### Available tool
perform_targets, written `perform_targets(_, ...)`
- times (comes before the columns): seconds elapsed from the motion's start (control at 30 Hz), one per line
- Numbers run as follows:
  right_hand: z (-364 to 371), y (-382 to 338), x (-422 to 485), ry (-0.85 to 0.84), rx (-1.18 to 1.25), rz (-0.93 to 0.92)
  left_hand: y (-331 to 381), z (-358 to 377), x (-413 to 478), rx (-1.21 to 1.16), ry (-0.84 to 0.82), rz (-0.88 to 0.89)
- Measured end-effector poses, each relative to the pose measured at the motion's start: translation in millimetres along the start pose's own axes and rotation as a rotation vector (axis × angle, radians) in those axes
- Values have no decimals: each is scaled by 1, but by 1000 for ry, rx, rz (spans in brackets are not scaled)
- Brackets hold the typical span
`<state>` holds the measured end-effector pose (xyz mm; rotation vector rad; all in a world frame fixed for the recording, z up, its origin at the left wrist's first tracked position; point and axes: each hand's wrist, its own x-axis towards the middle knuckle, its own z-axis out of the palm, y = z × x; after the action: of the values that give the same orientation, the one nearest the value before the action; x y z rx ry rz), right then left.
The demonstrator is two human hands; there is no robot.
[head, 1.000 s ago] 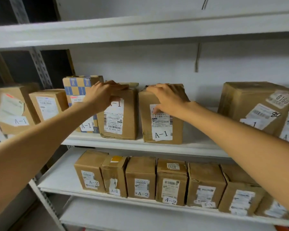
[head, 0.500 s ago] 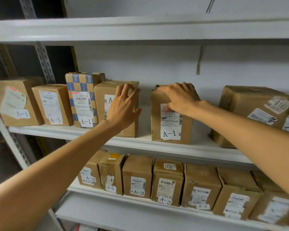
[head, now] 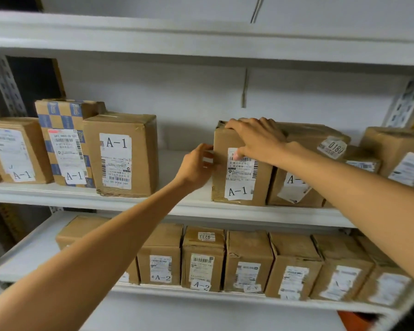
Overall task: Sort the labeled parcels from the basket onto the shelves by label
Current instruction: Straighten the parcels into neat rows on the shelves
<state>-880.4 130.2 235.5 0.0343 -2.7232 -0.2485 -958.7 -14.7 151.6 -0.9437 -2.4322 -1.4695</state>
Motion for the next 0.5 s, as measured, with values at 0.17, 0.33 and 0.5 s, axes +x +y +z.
perform_targets(0.17, -8, -25, 13, -52, -78, -61, -6, -39, -5, 61, 33, 36)
perform_targets(0.33, -11, -80, 45, 27, 49, -72, -12, -107, -26, 331, 523, 173)
perform_targets(0.5, -9, -160, 71, 47, 311, -230, -48, -175, -41, 363, 665, -329)
